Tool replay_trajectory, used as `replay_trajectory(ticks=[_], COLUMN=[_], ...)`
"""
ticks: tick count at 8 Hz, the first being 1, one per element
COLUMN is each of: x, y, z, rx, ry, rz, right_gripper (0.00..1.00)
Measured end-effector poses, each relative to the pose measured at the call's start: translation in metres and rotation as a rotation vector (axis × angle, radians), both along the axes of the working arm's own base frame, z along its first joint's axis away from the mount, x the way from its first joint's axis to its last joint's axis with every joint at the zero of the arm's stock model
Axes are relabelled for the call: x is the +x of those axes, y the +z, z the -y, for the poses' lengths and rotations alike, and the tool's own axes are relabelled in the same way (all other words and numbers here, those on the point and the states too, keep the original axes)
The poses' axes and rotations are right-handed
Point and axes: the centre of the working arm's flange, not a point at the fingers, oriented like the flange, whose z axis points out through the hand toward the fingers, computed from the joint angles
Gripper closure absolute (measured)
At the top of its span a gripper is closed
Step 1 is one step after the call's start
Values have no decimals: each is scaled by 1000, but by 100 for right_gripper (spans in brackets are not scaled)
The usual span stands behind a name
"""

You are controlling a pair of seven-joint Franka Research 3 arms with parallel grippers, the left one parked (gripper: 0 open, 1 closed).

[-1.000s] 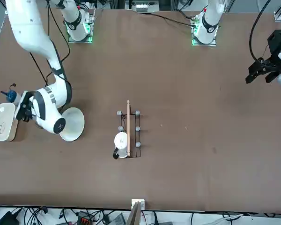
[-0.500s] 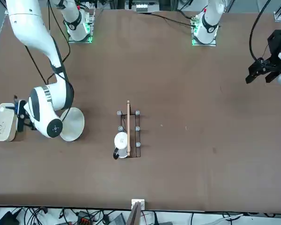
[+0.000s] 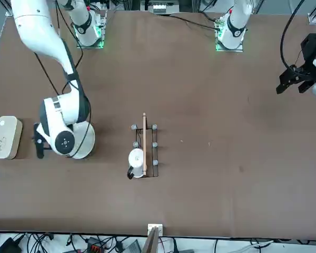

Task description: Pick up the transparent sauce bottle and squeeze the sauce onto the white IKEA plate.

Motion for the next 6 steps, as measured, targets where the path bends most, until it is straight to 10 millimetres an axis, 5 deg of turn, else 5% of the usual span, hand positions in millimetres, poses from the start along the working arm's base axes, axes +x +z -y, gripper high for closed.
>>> replay_trajectory(ticks=[3, 6], x=[-2, -12], y=[26, 31], z=[-73, -117], rx=[161, 308], ry=[61, 61], rz=[22, 5], right_gripper=[63, 63])
